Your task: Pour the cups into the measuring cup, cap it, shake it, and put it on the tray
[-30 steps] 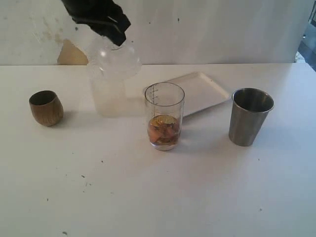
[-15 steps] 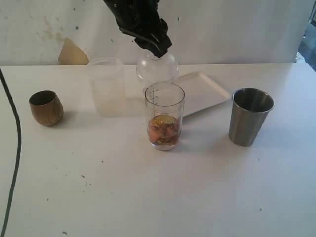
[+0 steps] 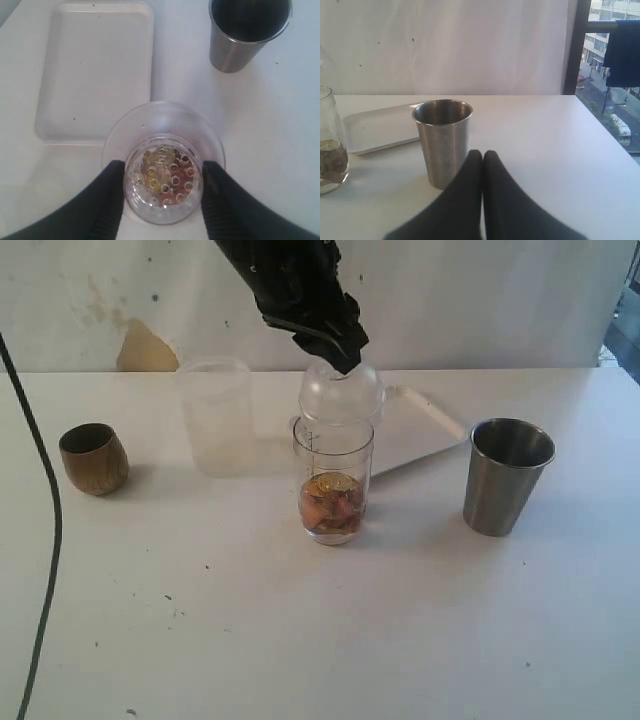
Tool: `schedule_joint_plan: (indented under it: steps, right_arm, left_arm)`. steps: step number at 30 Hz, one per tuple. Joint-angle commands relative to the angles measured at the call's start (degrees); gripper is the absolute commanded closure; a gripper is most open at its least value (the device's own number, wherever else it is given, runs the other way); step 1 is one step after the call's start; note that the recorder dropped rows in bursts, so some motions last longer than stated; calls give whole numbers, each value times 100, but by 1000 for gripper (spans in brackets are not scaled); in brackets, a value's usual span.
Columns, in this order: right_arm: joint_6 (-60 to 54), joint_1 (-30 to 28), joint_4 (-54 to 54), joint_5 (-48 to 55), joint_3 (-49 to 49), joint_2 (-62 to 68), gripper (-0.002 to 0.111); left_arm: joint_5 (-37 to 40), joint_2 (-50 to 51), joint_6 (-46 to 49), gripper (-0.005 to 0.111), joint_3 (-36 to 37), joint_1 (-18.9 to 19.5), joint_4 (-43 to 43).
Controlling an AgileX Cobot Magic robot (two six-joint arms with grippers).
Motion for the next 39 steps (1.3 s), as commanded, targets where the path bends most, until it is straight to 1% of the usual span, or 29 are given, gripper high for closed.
schedule_joint_plan:
  steps: [1,6,10,19,21,27,32,36,39]
  right_arm:
    - [4,3,-24,-43,39,-28,108]
    - [4,18,-24,-44,39,-28,108]
    - [4,18,-24,-44,39,-28,108]
    - [4,18,-24,-44,39,-28,108]
    - [4,17,-24,-187,39,-28,108]
    - [459,17,155,-1338,39,-28,108]
    - [432,17,132,-1207,39,-28,108]
    - [414,17,132,-1560,39,243,108]
    - [125,17,132,-1936,39,592,108]
  left_arm:
    - [-15,-96,-24,107,-43,-15,72]
    - [-15,-143,-33,107,-43,-15,40]
    - [-15,-142,-46,107,-43,-15,-238]
    - [-15,-142,-18,107,-43,-15,-92]
    - [-15,-142,-18,107,-43,-15,-92]
    - [-15,-142,-18,107,-43,-15,-5]
    - [-15,-142,-49,107,-43,-5,145]
    - [-15,-142,-49,107,-43,7,145]
    - [-15,-142,-49,107,-43,7,145]
